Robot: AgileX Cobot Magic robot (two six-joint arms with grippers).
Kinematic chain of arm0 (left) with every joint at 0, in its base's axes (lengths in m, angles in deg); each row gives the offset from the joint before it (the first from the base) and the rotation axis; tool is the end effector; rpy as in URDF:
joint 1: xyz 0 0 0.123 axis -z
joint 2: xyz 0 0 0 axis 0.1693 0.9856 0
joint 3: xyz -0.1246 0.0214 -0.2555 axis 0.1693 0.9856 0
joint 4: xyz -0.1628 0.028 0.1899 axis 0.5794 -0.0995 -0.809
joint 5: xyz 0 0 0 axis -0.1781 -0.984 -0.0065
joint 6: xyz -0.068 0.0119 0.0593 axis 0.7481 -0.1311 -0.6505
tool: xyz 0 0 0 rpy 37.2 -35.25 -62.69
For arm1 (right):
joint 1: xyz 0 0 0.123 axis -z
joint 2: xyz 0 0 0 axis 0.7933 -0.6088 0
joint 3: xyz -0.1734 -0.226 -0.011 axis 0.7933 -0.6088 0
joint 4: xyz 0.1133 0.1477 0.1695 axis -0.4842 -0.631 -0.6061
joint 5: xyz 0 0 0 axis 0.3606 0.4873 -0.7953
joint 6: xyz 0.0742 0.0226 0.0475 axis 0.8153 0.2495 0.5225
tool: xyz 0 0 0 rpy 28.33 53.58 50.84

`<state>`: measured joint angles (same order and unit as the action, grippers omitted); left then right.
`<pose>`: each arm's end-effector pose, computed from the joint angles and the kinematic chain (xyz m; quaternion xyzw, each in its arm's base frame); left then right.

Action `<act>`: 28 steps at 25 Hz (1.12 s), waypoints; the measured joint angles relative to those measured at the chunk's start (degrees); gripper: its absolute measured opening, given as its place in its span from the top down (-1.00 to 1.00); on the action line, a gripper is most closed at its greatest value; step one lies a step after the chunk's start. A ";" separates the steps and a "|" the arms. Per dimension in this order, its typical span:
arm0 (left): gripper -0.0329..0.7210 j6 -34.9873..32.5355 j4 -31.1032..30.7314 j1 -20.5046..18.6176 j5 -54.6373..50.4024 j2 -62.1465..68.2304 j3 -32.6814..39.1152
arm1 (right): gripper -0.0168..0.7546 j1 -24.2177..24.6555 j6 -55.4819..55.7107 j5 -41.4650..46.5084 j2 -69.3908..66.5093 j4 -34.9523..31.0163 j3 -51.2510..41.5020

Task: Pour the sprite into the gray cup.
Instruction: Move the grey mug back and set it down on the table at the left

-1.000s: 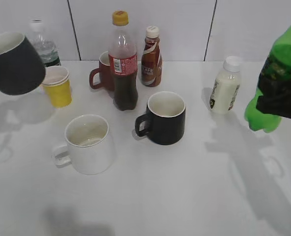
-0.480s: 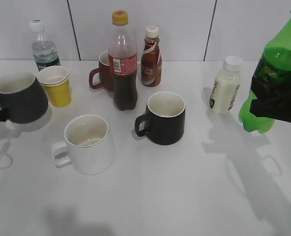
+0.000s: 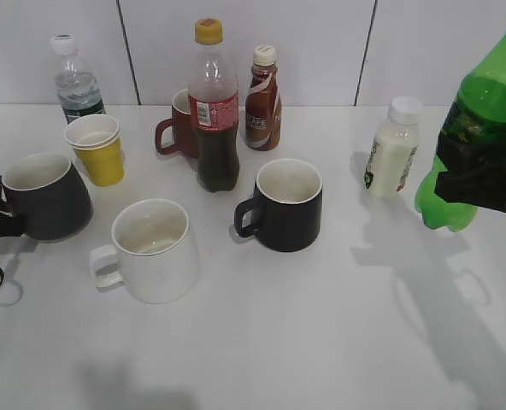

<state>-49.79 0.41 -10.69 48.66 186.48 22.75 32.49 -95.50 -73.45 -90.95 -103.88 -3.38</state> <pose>0.2906 0.0063 0.0833 0.0552 0.8230 0.0568 0.5625 0.2267 0.0658 0.1876 -0.0618 0.7853 0.0562 0.6135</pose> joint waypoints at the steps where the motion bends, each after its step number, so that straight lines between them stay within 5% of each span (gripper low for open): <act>1: 0.76 -0.04 -0.06 0.00 0.00 0.00 0.00 | 0.03 0.00 0.00 0.00 0.00 0.00 0.00; 17: 0.21 0.20 -0.59 -0.10 2.56 -5.44 6.93 | 0.03 0.00 0.06 -0.88 -1.10 -1.95 -0.06; 28: 0.21 0.24 -2.14 1.82 -1.57 -15.67 10.99 | 0.03 0.00 1.03 -21.40 -22.43 -3.82 -2.04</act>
<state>-49.55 -1.73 -8.87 47.09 170.81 33.74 32.49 -94.47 -94.85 -113.38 -107.70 -5.42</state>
